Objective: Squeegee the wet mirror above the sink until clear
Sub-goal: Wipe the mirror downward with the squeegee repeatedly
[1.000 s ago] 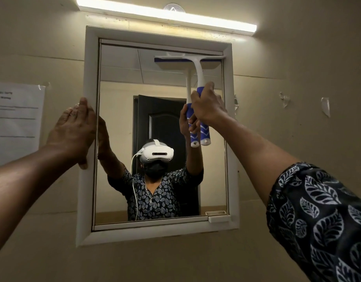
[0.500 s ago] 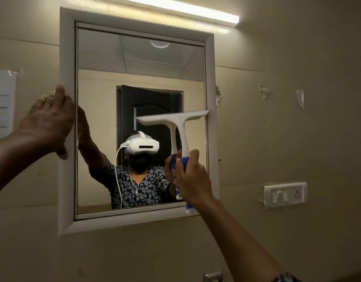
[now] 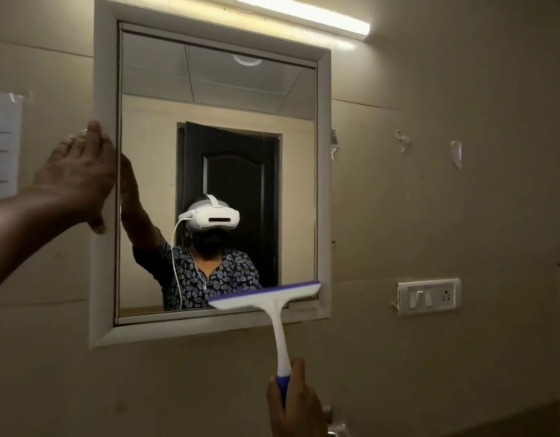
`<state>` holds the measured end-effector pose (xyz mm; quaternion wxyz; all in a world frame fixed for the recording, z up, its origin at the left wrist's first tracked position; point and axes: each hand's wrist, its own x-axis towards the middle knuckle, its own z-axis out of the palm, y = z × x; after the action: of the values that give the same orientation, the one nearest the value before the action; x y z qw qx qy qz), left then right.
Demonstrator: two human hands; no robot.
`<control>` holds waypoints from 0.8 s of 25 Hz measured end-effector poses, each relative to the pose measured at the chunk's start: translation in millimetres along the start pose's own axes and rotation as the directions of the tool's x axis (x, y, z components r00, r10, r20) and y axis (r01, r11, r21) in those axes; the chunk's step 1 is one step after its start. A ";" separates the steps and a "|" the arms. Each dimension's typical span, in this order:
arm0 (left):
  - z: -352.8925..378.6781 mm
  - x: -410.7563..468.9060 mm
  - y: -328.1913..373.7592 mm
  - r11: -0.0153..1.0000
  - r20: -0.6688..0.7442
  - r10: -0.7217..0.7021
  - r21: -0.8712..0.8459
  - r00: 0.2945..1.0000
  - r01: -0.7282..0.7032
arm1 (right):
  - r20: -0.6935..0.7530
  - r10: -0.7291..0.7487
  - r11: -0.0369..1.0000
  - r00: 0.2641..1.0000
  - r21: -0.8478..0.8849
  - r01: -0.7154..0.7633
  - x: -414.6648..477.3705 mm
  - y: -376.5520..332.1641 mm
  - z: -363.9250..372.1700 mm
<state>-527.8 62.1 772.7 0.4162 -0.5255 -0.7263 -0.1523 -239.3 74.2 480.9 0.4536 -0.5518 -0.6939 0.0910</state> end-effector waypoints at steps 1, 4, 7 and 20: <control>3.4 2.2 -0.9 1.000 0.005 -0.013 -0.019 1.000 0.013 | 0.009 0.021 0.999 1.000 -0.029 -0.021 -5.6 0.3 -0.9; 4.5 2.5 -0.9 1.000 -0.008 -0.027 -0.008 1.000 0.027 | -0.044 -0.009 0.999 0.999 -0.031 0.007 -7.9 -19.8 -13.7; 4.9 1.2 -0.6 0.999 -0.002 -0.042 0.007 0.999 0.042 | -0.183 -0.189 0.970 0.965 0.118 0.212 15.2 -63.8 -37.9; -8.9 -10.0 5.2 1.000 0.021 -0.010 -0.009 1.000 0.010 | -0.477 -0.472 0.844 0.742 -0.001 0.536 207.2 -244.6 -169.5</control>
<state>-518.2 52.0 769.3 0.4055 -0.5252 -0.7325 -0.1521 -278.5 95.0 840.8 0.6485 -0.3161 -0.6818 -0.1212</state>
